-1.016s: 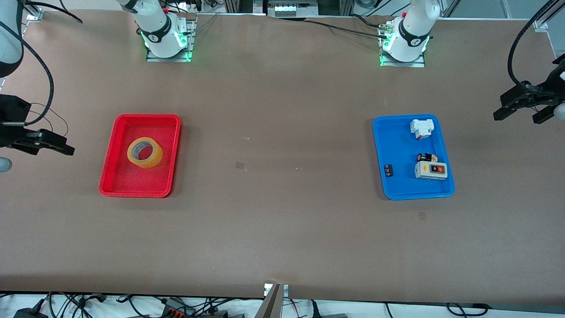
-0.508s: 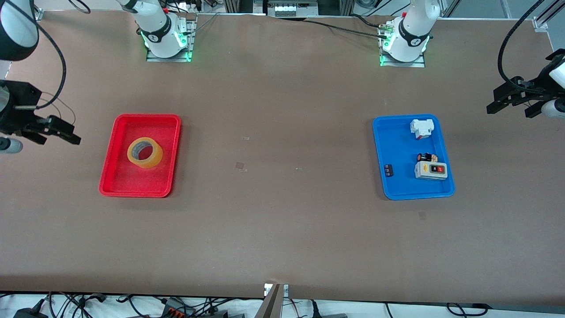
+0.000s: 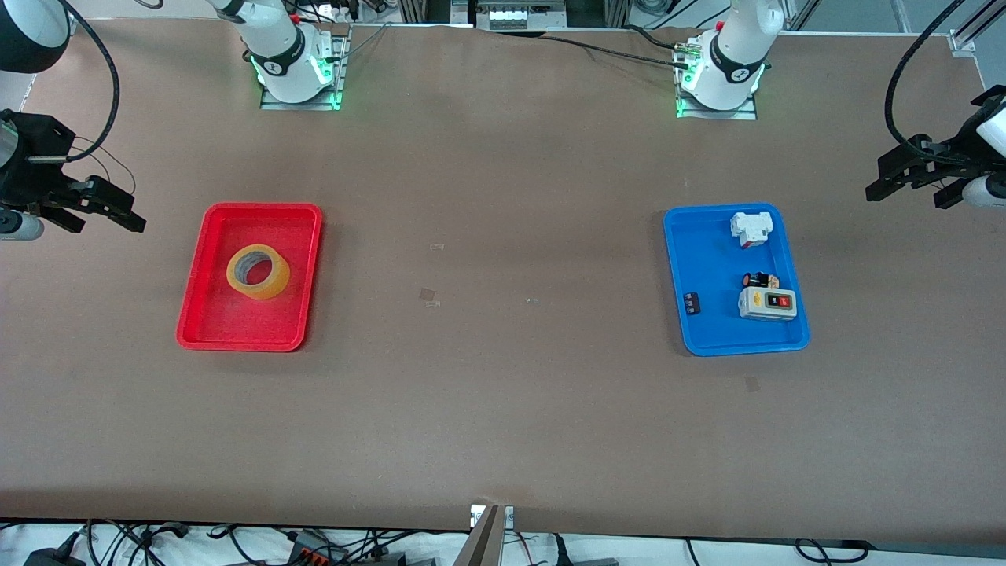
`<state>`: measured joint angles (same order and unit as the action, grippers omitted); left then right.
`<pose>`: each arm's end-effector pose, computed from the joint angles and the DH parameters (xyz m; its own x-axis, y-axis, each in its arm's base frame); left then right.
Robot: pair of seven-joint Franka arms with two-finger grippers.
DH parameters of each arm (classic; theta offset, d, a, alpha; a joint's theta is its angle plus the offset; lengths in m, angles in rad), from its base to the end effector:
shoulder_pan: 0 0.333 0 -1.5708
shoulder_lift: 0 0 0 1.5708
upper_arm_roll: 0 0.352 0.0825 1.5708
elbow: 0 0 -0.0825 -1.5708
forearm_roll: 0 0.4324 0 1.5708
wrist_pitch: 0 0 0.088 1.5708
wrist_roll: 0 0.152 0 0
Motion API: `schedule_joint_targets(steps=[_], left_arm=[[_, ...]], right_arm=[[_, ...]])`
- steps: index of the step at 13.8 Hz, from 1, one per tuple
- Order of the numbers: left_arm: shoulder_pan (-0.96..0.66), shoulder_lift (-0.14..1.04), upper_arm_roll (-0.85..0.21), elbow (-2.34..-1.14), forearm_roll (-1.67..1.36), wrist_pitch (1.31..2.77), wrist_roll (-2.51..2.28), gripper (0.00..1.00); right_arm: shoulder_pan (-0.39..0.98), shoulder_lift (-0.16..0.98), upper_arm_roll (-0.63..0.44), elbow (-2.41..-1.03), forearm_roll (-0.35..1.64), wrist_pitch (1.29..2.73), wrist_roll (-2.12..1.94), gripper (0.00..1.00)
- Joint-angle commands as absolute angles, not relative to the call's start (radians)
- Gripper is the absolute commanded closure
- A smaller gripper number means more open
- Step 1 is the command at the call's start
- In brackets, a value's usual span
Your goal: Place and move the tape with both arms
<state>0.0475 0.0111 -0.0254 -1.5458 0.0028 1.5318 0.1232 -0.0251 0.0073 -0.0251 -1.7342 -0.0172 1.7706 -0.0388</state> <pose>0.6016 0.0138 0.6184 0.9946 -0.1008 -0.0252 -0.1008 -0.9949 0.0006 0.6167 -0.0332 0.5429 0.9996 -0.0080 0.0284 -0.0085 -0.9998 0.0182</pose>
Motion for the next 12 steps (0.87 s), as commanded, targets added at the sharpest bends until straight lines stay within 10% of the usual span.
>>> schedule_joint_targets(steps=[1, 12], left_arm=[[0.043, -0.011, -0.023, -1.565, 0.009, 1.529, 0.141, 0.00], [0.043, -0.011, -0.026, -1.554, 0.009, 1.526, 0.141, 0.00]], right_arm=[[-0.029, -0.008, -0.020, -1.749, -0.005, 1.750, -0.058, 0.00], [-0.049, -0.046, -0.002, -1.753, -0.006, 1.712, -0.060, 0.00]])
